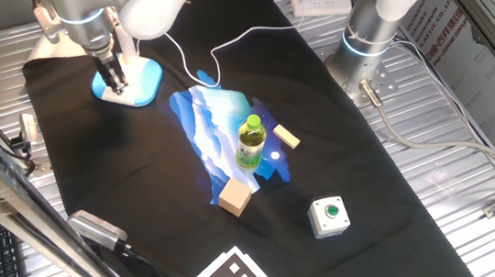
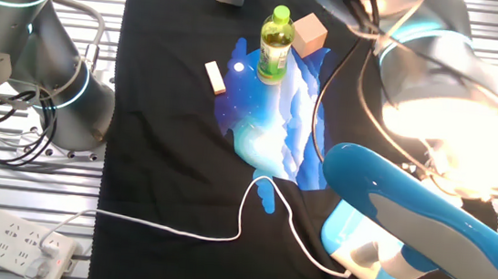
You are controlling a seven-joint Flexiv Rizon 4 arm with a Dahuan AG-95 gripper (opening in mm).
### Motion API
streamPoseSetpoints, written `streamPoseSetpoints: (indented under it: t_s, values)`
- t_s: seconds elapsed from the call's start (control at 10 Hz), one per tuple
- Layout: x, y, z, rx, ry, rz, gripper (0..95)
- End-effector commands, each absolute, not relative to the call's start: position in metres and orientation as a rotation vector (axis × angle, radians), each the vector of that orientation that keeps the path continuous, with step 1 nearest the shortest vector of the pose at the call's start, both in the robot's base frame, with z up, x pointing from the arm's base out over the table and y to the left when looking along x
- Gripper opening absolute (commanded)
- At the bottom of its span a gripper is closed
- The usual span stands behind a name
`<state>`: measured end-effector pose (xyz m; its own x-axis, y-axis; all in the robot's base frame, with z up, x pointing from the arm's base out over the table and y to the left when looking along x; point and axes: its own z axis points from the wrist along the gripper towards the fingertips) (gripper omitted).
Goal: Turn on the desk lamp by pressing the button
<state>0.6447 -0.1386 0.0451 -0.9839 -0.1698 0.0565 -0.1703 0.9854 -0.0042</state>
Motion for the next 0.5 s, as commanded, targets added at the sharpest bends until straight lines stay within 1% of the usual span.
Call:
streamPoseSetpoints:
  t_s: [0.1,0.5]
  values:
    - [0.6427,-0.1376,0.0482,0.264,-3.078,0.017,0.0]
    - [0.643,-0.1323,0.0518,0.265,-3.073,0.033,0.0]
